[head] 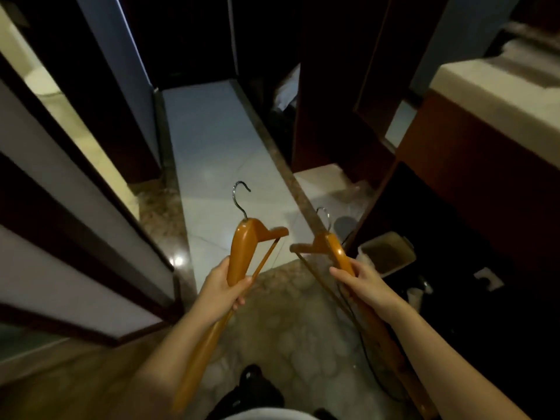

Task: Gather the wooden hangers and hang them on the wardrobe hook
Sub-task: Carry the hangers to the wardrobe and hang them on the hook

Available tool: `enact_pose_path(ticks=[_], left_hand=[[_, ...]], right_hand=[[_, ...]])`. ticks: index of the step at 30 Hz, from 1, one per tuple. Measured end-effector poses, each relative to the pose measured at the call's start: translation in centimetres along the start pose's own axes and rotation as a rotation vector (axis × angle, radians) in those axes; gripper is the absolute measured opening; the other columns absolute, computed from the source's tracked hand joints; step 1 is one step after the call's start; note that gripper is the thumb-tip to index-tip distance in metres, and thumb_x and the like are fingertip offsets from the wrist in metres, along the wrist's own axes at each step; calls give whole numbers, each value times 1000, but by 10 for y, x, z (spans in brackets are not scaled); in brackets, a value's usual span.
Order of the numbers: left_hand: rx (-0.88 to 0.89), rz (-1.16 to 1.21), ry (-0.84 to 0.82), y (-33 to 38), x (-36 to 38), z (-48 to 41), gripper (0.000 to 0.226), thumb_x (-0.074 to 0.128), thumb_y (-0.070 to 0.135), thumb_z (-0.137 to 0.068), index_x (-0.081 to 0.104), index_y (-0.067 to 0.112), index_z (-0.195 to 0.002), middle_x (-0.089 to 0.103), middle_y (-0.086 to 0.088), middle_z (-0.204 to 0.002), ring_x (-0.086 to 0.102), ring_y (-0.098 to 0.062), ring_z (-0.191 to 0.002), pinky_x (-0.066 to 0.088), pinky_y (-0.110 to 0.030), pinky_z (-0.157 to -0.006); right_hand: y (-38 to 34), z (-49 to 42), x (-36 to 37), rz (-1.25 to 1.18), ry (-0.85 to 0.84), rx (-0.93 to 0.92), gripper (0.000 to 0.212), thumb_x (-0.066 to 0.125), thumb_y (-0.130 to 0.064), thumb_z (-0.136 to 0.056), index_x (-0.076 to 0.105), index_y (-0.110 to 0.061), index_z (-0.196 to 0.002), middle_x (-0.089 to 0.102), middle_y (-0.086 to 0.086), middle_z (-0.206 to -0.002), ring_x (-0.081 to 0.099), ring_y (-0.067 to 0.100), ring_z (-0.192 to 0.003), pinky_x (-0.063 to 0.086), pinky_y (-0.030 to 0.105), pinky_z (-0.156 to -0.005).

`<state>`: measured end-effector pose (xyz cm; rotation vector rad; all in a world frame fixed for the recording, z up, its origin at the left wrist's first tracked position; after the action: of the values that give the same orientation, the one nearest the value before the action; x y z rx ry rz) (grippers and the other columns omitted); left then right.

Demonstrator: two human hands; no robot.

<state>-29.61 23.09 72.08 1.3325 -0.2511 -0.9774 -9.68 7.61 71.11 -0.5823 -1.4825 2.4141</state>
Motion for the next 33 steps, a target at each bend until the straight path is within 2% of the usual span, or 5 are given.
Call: enact_pose_path(ticks=[4,17,23,28,33], left_hand=[[-137,-38,-26,-72,-10,-11,25,59,17,-89,52,14,-113,62,-4,-73,60,-11,-52,48,-21,-48],[-542,-60,-153,-204,-23,-13,13,54,9,-91,53,19,-98,58,0,-77,60,-15,-69,49,-23,-60],[-748,-76,-140,-219,-12,-56,28,57,16,-89,49,14,-116,59,-7,-88,59,-18,-68,48,-24,-55],[-804,-107,-169,-198,-4,-122,34,57,13,-89,49,16,-121,58,-2,-90,62,-18,-73,54,-30,-66],[-810,-99,-97,-172,-11,-185,32,59,14,-87,50,17,-117,57,-4,-95,64,-24,-80,56,-36,-73]], right_hand=[[29,-34,34,238,-35,29,23,60,-21,-89,58,-19,-113,56,-11,-70,59,-5,-56,43,9,-51],[135,-95,14,677,-42,373,33,57,-26,-90,56,-14,-121,66,12,-102,62,31,-98,50,39,-85],[148,-153,-22,689,-109,506,26,52,-25,-91,59,-13,-113,63,13,-102,61,32,-98,47,36,-85],[124,-230,-55,609,-142,528,16,53,-32,-90,58,-26,-76,66,12,-94,62,30,-89,51,41,-84],[97,-309,-68,647,-274,497,33,54,-45,-87,63,-20,-107,65,11,-109,60,29,-101,49,47,-92]])
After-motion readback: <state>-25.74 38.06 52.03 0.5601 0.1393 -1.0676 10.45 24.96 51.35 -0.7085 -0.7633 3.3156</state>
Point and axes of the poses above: each hand's wrist, its own z-axis away from the middle knuckle, its own x-axis out of the palm, y = z × x, the point moved 10 cm from there along -z, towards the middle knuckle
